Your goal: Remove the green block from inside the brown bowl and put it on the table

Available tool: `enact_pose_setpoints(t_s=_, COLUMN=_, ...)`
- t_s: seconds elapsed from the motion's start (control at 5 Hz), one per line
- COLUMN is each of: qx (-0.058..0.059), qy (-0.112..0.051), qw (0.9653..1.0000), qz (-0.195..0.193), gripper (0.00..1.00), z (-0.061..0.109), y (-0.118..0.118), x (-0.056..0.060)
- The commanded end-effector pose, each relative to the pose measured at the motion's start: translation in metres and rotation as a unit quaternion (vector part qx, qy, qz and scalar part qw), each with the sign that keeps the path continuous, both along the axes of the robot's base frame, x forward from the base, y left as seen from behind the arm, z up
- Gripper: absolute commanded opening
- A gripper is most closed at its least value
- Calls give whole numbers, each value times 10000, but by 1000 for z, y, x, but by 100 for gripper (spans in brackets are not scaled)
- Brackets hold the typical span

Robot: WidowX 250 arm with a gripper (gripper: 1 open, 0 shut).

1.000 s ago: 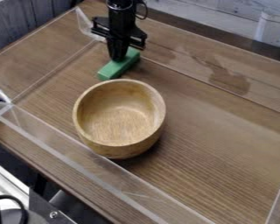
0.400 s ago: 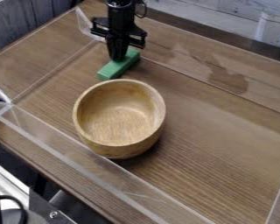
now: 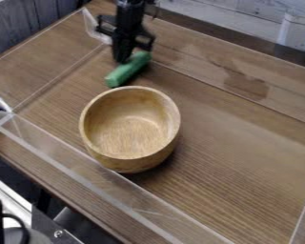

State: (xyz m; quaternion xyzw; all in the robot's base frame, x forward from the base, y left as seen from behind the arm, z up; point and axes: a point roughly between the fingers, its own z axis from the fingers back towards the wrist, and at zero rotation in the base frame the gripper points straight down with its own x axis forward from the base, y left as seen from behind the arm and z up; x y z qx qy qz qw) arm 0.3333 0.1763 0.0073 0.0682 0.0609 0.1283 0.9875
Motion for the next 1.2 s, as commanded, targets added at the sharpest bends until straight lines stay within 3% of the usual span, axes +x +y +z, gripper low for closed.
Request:
enact_pose_setpoints(t_s=0.0, qx=7, qy=186, qw=9998, qz=-98, gripper=0, z=0, y=-2, x=-2)
enact_pose_setpoints(t_s=0.2, qx=130, qy=207, qw=9996, qz=-122, gripper=100, z=13, y=1, x=-2)
enact_pose_setpoints(t_s=0.4, qx=252, qy=206, qw=9994, qz=-146, gripper=100, z=28, y=3, x=-1)
enact_pose_setpoints(t_s=0.6, qx=323, qy=131, qw=9992, qz=-172, gripper=100, z=53, y=1, x=1)
enact_pose_setpoints(t_s=0.8, qx=216, qy=37, qw=9997, qz=-122, gripper=100, z=78, y=-7, x=-4)
enact_pose_setpoints(t_s=1.0, qx=190, qy=-109, qw=9997, qz=-103, gripper=100, z=114, y=-19, x=-11)
